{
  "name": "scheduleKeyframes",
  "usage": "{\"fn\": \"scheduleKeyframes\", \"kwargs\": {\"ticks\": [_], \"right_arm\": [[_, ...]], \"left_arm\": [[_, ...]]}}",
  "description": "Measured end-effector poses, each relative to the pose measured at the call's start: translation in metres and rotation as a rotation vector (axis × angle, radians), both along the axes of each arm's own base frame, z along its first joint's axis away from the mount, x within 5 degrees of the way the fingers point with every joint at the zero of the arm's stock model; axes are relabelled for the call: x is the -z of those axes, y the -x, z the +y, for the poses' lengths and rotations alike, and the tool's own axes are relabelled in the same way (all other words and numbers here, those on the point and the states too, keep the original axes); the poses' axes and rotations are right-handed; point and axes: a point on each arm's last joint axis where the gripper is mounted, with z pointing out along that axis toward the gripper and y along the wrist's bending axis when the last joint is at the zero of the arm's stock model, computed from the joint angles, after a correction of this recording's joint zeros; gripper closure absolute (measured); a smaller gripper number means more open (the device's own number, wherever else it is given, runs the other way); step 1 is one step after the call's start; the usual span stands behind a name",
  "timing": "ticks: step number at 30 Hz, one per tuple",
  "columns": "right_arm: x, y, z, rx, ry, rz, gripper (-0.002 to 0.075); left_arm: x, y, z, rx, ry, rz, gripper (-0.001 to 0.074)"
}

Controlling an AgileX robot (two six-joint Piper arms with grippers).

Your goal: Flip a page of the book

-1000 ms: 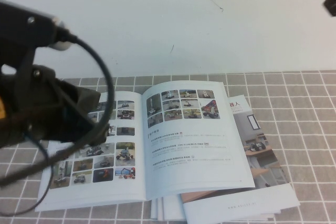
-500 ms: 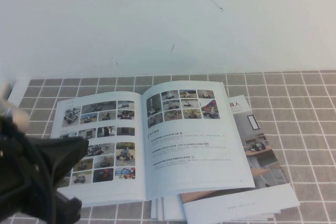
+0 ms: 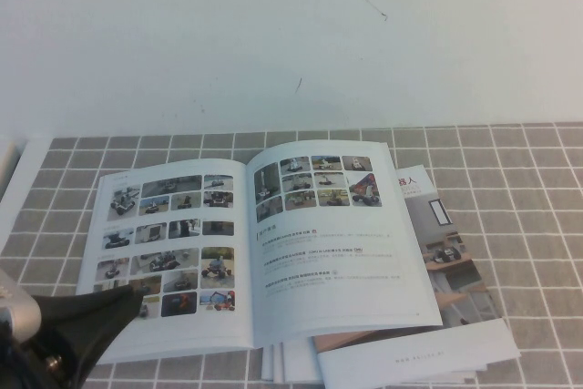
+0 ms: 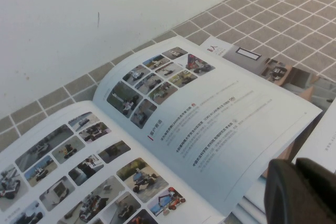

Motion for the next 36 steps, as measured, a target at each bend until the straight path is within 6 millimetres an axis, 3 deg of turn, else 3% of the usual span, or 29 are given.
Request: {"fn": "scheduleKeyframes", "kwargs": {"ticks": [5,10,24,28,32,36], "right_arm": [[0.030,0.007,0.002,-0.001,-0.030,0.091,0.0727],[0.045,0.015,0.001,-0.022,0.009,0.211,0.0727],[0.046,0.017,0.001,-0.026,0.009,0.236,0.0727],[0.046,0.017,0.001,-0.027,0.008,0.236,0.0727],[0.046,0.017,0.001,-0.029,0.005,0.237,0.0727],[0.046,0.017,0.001,-0.029,0.003,0.238,0.0727]], "left_arm": [[0.001,0.000,0.000,0.005,0.000,-0.004,0.0738],[0.001,0.000,0.000,0.005,0.003,-0.002,0.0738],[0.003,0.007,0.004,0.005,0.020,-0.026,0.0738],[0.016,0.021,0.014,0.003,0.048,-0.068,0.0738],[0.043,0.030,0.025,-0.043,0.056,-0.092,0.0738],[0.073,0.039,0.042,-0.175,0.082,-0.244,0.0738]]}}
